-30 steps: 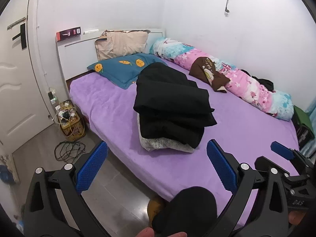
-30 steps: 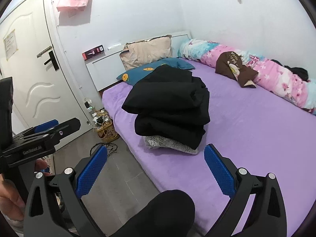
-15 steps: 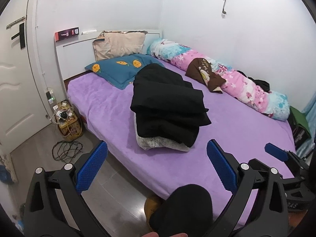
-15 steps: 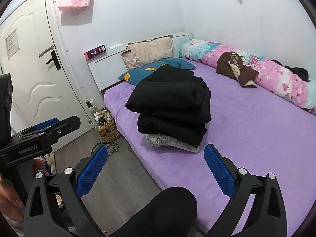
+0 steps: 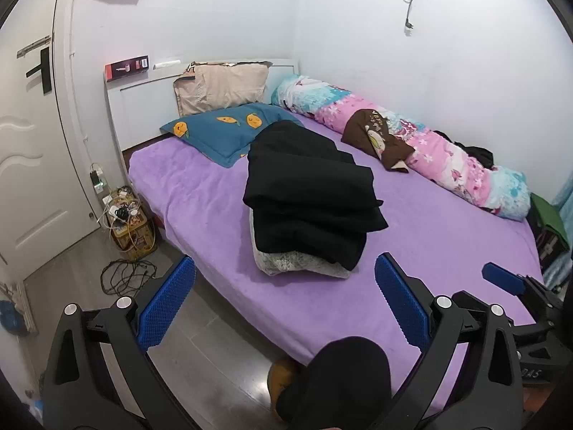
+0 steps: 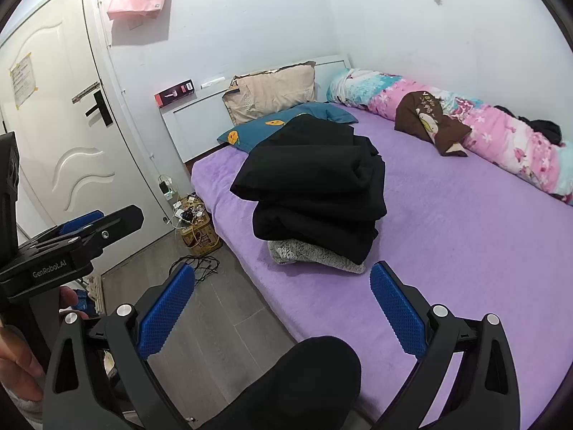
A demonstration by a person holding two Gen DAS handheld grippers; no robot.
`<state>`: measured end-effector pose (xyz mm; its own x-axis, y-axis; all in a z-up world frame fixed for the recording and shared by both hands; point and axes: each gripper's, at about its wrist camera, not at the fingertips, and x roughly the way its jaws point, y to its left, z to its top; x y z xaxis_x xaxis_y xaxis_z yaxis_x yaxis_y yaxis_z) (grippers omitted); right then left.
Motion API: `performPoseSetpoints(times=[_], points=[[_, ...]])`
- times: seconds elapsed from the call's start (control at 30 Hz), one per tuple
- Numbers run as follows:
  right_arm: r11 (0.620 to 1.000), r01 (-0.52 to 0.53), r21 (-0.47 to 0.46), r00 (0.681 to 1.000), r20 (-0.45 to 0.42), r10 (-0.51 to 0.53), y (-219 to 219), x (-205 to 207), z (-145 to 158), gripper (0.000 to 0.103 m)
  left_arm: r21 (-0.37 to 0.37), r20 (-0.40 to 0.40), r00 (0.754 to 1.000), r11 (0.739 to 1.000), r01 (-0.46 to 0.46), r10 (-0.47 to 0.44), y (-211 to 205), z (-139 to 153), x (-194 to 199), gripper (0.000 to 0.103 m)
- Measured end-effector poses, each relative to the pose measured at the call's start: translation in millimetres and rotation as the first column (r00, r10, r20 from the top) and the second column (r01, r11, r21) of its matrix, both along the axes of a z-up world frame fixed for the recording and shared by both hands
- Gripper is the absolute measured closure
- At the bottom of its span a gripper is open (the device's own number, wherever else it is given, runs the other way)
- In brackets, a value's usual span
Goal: Fold large clothes
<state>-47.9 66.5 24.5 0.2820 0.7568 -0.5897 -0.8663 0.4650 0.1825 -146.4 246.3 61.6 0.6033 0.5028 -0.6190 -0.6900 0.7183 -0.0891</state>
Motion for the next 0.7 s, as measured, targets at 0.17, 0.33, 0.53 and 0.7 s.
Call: performPoseSetpoints(times=[0.17,0.33,0.53,0.7], points=[[1.000,-0.007,-0.005,1.000,-0.017,0.007,2.1,-1.9,-0.1,0.006,-0.001,-0.003,1.000,1.000,-0.001,0.001,0.6,-0.2,0.5,0.006],[1.000,-0.003,-0.007,1.000,-0.009,0.003,2.4,-4.9,0.9,0.006,-0.005,-0.011,1.000,1.000,0.003,-0.003,-1.7,1.6,2.8,0.006],[1.000,-0.007,-0.006,1.000,-0.006,0.007,2.9,-6.7,2.2,0.007,-0.010,0.017,1.000,1.000,-0.017,0.017,-3.1,3.5,1.1,0.006],[1.000,-0.008,-0.004,1.000,-0.006,0.008,4.0,-6.6,2.2,0.006,-0.014,0.016,1.000,1.000,-0.012,0.012,-2.4,1.3,1.1,0.006]])
